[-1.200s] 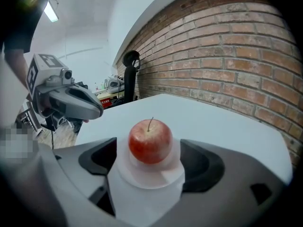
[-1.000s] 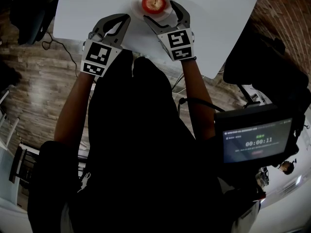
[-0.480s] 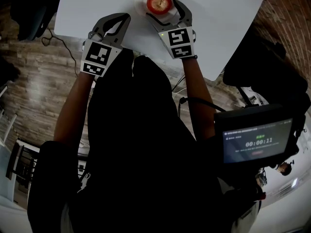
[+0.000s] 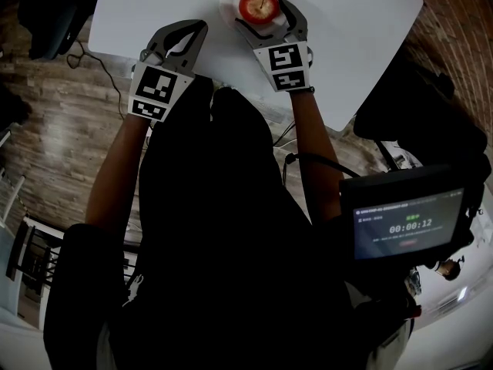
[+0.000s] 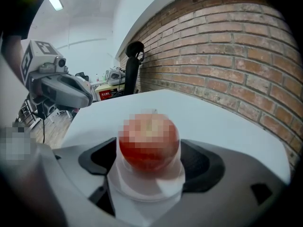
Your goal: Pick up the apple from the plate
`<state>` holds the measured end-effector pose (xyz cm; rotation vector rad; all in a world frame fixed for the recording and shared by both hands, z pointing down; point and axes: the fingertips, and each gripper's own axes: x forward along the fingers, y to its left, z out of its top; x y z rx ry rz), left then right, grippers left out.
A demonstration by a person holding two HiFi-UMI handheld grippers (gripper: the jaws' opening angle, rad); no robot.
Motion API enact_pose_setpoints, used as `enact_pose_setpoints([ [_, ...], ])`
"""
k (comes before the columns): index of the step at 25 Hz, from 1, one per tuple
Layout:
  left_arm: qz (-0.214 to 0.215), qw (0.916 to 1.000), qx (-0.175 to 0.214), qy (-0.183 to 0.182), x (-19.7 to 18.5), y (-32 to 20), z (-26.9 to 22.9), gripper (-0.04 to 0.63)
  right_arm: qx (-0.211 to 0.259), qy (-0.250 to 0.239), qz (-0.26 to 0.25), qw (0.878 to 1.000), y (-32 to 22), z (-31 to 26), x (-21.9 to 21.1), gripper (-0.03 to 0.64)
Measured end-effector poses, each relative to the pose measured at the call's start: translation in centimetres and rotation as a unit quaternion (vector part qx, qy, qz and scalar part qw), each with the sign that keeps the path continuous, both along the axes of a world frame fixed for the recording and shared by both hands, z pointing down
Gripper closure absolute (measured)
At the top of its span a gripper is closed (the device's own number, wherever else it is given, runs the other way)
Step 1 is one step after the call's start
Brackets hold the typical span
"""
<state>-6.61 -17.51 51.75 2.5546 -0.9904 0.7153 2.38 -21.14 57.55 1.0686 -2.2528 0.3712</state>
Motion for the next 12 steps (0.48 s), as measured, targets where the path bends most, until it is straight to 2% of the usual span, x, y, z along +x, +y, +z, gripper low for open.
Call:
enact_pose_setpoints([
  [12, -0.005, 1.0, -0.003, -0.003, -0.4, 0.3, 0.0, 0.589, 0.006, 0.0, 0.001, 1.0, -0.49, -0.23, -0.18, 0.215],
])
